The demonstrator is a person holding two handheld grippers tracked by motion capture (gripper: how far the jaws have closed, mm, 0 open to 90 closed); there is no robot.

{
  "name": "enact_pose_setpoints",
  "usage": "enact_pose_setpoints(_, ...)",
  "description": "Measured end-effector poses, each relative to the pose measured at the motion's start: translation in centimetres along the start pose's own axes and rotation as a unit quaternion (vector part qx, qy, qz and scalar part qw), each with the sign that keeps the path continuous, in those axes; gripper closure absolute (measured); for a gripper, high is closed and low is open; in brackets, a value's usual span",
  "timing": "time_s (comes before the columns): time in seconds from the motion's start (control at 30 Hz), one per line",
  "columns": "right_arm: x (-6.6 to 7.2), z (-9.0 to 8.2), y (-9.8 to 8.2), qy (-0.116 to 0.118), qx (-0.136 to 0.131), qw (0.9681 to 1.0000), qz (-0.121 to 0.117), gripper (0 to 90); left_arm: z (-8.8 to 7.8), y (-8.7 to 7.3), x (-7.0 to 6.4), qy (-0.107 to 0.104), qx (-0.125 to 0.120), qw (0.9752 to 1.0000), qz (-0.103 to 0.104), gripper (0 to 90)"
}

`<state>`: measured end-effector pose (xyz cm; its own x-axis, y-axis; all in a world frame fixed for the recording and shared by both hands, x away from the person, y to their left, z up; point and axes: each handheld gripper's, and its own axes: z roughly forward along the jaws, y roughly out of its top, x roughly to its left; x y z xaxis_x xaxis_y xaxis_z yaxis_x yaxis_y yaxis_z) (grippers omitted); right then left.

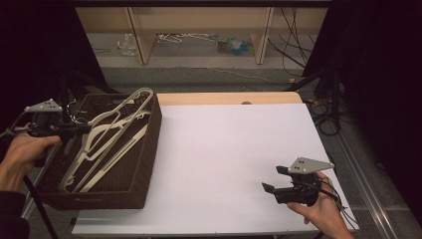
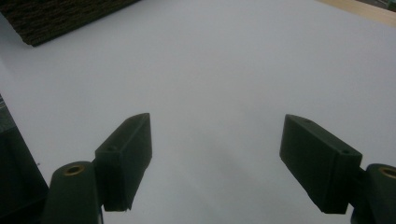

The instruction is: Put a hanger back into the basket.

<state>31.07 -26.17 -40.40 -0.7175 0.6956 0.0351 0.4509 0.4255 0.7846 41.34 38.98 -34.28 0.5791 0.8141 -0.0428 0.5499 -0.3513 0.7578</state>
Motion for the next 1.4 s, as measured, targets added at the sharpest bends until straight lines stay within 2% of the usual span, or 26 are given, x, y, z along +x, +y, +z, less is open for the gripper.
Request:
enact_pose_setpoints(0.1,0.0,0.1,0.0,0.001,-0.001,1.0000,-0.004,26.3,0.4,-0.3,-0.1,-0.019,-0.005,0.9998,-0.006,85.7)
enact_pose_setpoints(0.17,0.0,0.1,0.0,0.001,-0.001,1.0000,-0.004,26.3,0.2,-0.2,0.0,-0.014,0.000,0.9999,-0.002,85.7)
enact_pose_setpoints(0.2,0.0,0.1,0.0,0.000,-0.002,1.0000,-0.004,26.3,0.2,-0.1,0.0,-0.014,0.002,0.9999,-0.008,85.7)
enact_pose_setpoints(0.23,0.0,0.1,0.0,0.001,-0.002,1.0000,-0.004,26.3,0.0,0.0,0.1,-0.023,0.007,0.9997,-0.001,85.8)
enact_pose_setpoints(0.33,0.0,0.1,0.0,0.001,0.003,1.0000,0.004,26.3,-0.1,0.5,0.0,-0.019,0.012,0.9997,0.006,85.7)
enact_pose_setpoints(0.4,-0.1,0.1,-0.1,-0.001,0.000,1.0000,-0.004,26.2,-0.2,0.7,0.1,-0.023,0.011,0.9996,0.009,85.8)
enact_pose_setpoints(0.47,-0.1,0.1,-0.1,0.000,0.001,1.0000,0.000,26.3,-0.3,0.8,0.3,-0.015,0.011,0.9998,0.008,85.8)
enact_pose_setpoints(0.5,-0.1,0.1,0.0,0.000,0.001,1.0000,0.001,26.3,-0.1,0.8,0.6,-0.022,0.011,0.9996,0.012,85.7)
enact_pose_setpoints(0.57,0.0,0.1,0.0,0.000,0.003,1.0000,0.003,26.3,0.0,0.7,0.7,-0.019,0.018,0.9995,0.020,85.5)
enact_pose_setpoints(0.63,0.0,0.1,-0.1,0.001,0.002,1.0000,0.004,26.3,0.5,0.5,0.6,-0.022,0.017,0.9995,0.012,85.4)
enact_pose_setpoints(0.7,-0.1,0.1,0.0,0.001,0.001,1.0000,0.000,26.2,0.4,0.3,0.8,-0.014,0.012,0.9998,0.005,85.4)
enact_pose_setpoints(0.77,-0.1,0.1,0.0,0.001,0.000,1.0000,0.000,26.2,0.4,0.1,1.1,-0.006,0.004,0.9999,-0.008,85.0)
enact_pose_setpoints(0.8,0.0,0.1,0.0,0.000,0.001,1.0000,0.001,26.3,0.5,0.0,1.3,-0.009,0.001,0.9998,-0.016,85.0)
enact_pose_setpoints(0.83,0.0,0.0,0.0,0.001,0.001,1.0000,0.001,26.3,0.5,-0.2,1.6,-0.006,-0.005,0.9995,-0.030,84.9)
enact_pose_setpoints(0.87,0.0,0.0,0.0,0.001,0.001,1.0000,0.001,26.3,0.5,-0.2,1.6,-0.006,-0.005,0.9995,-0.030,84.4)
enact_pose_setpoints(0.93,-0.1,0.1,0.0,-0.001,-0.001,1.0000,-0.004,26.3,0.7,-0.6,1.8,0.003,-0.018,0.9988,-0.046,83.8)
enact_pose_setpoints(0.97,-0.1,0.1,0.0,-0.001,0.000,1.0000,0.001,26.3,0.7,-0.7,1.9,0.006,-0.020,0.9985,-0.051,83.5)
enact_pose_setpoints(1.0,-0.2,0.1,-0.1,-0.002,-0.001,1.0000,-0.001,26.3,0.7,-0.9,1.9,0.004,-0.032,0.9978,-0.058,83.6)
enact_pose_setpoints(1.03,-0.2,0.1,-0.1,-0.001,-0.002,1.0000,-0.002,26.3,0.7,-0.9,1.9,0.004,-0.032,0.9978,-0.058,83.9)
enact_pose_setpoints(1.07,-0.2,0.1,-0.1,-0.001,-0.002,1.0000,-0.002,26.3,0.7,-1.0,1.8,0.002,-0.034,0.9980,-0.053,83.9)
enact_pose_setpoints(1.1,-0.2,0.1,-0.1,-0.002,0.000,1.0000,0.001,26.3,0.6,-0.9,1.5,-0.009,-0.038,0.9981,-0.048,85.4)
enact_pose_setpoints(1.13,-0.2,0.1,-0.1,-0.002,0.000,1.0000,0.001,26.3,0.5,-0.5,1.1,-0.017,-0.031,0.9990,-0.026,85.8)
enact_pose_setpoints(1.23,-0.2,0.2,-0.1,0.001,0.001,1.0000,0.001,26.3,0.2,0.1,0.9,-0.015,-0.020,0.9996,-0.014,85.8)
enact_pose_setpoints(1.37,-0.1,0.1,-0.1,0.000,0.000,1.0000,-0.002,26.3,-0.6,1.4,1.2,-0.016,-0.022,0.9996,0.007,85.9)
enact_pose_setpoints(1.4,-0.2,0.1,-0.1,-0.002,0.000,1.0000,0.001,26.3,-0.6,1.5,1.0,-0.018,-0.026,0.9995,0.004,85.9)
